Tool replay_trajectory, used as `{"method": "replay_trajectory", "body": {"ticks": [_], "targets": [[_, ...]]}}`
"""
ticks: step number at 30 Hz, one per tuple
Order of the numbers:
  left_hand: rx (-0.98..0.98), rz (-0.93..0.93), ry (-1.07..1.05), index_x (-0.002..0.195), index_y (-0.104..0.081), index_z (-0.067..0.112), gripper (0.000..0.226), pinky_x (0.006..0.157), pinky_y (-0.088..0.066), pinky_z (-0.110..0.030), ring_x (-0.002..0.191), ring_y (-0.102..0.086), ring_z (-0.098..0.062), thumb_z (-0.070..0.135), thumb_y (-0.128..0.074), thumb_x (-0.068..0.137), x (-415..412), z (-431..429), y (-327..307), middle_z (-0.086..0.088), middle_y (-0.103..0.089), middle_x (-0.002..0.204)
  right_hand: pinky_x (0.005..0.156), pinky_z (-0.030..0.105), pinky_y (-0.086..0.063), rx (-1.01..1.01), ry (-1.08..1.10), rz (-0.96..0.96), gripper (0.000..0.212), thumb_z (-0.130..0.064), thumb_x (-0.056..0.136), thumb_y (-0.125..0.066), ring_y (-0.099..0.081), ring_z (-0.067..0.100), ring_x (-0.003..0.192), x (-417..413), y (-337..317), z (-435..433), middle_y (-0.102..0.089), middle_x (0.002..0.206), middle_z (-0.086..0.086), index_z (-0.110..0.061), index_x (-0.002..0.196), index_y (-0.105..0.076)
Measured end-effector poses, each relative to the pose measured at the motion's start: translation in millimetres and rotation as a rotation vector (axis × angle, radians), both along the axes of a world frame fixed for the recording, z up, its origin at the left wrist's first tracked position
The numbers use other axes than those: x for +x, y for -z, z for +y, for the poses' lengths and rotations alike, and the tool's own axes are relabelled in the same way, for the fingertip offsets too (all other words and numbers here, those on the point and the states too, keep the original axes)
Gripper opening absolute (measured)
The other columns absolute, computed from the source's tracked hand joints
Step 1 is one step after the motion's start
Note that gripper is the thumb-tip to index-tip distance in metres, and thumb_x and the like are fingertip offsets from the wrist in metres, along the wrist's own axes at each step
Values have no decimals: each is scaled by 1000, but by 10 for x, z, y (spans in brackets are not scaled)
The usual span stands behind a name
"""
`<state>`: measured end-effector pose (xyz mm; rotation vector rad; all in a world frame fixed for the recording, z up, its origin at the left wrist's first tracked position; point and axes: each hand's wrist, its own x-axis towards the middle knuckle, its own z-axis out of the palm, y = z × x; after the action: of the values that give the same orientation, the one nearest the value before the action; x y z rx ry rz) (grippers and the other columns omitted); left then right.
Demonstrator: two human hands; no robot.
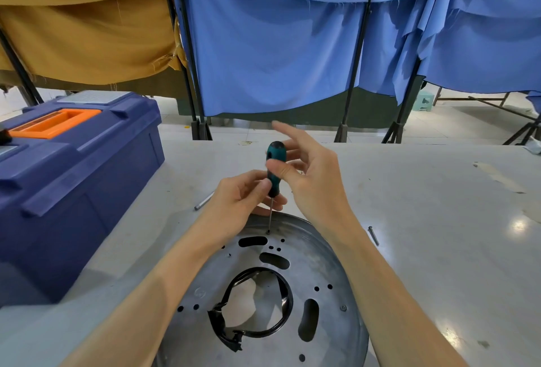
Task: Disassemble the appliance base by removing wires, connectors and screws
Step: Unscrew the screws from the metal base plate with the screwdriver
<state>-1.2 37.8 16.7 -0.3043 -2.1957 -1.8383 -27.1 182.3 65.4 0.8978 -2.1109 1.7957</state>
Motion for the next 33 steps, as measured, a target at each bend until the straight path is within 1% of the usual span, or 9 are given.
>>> {"method": "replay_trajectory", "body": {"ticks": [3, 6, 9, 12, 14, 18, 23, 28, 33], "targets": [[-17, -15, -19, 95, -65, 13, 15, 77, -59, -34, 80, -73, -27, 12, -50, 97, -12, -7, 32, -6, -74, 81, 93, 40, -53, -33, -57, -23, 36, 4, 91, -57, -65, 18, 101, 7, -7, 15, -70, 105, 1, -20, 118, -62], [-43, 14, -57, 96, -62, 11, 22, 73, -59, -31, 76, -73, -24, 27, -68, 82, -3, -17, 8, -6, -73, 79, 90, 29, -52, 25, -43, 11, 30, -14, 88, -69, -60, 10, 101, 27, 7, -7, -61, 110, -4, -26, 114, -64], [-45, 16, -21, 107, -61, 13, 24, 77, -59, -34, 81, -73, -24, 27, -61, 87, -5, -12, 5, -6, -73, 84, 83, 20, -51, 46, 14, 19, 41, -15, 84, -73, -58, 7, 94, 8, 10, -11, -58, 106, -7, -29, 121, -63], [-21, -6, -9, 101, -65, 13, 18, 77, -59, -33, 82, -72, -24, 13, -47, 99, -5, -7, 20, -6, -74, 82, 91, 35, -54, -31, -27, -36, 42, -1, 88, -65, -65, 15, 97, 0, -3, 6, -69, 103, -2, -22, 123, -60], [-15, 1, -24, 98, -65, 9, 11, 74, -58, -31, 79, -73, -25, 13, -55, 95, -10, -12, 30, -9, -74, 80, 93, 38, -54, -24, -49, -23, 31, -4, 89, -64, -65, 16, 99, 5, 4, 1, -70, 103, 0, -19, 116, -62], [-64, 30, -38, 105, -63, 10, 29, 72, -59, -28, 78, -73, -22, 27, -68, 81, 7, -7, -8, -5, -73, 83, 81, 14, -50, 64, 12, 46, 37, -18, 84, -73, -60, 9, 95, 3, 17, -19, -63, 108, -4, -25, 120, -64], [8, -13, -9, 99, -65, 12, 15, 74, -58, -30, 80, -73, -24, 6, -52, 96, -7, -17, 35, -7, -75, 80, 92, 40, -54, -45, -51, -36, 35, 1, 90, -60, -67, 19, 97, -6, -3, 11, -70, 102, 1, -19, 118, -60], [-58, 16, -30, 109, -60, 10, 38, 76, -59, -35, 80, -73, -26, 29, -71, 78, 2, -39, 4, -5, -73, 81, 80, 11, -48, 89, -22, 33, 34, -18, 87, -69, -56, 4, 92, 8, 23, -21, -56, 109, -4, -28, 119, -62], [20, -16, 6, 101, -65, 13, 14, 72, -57, -28, 79, -73, -26, 7, -53, 95, -2, -7, 22, -9, -75, 81, 85, 26, -54, 5, -2, -13, 43, 0, 88, -64, -62, 10, 92, -17, -3, 16, -65, 104, -2, -23, 124, -59]]}}
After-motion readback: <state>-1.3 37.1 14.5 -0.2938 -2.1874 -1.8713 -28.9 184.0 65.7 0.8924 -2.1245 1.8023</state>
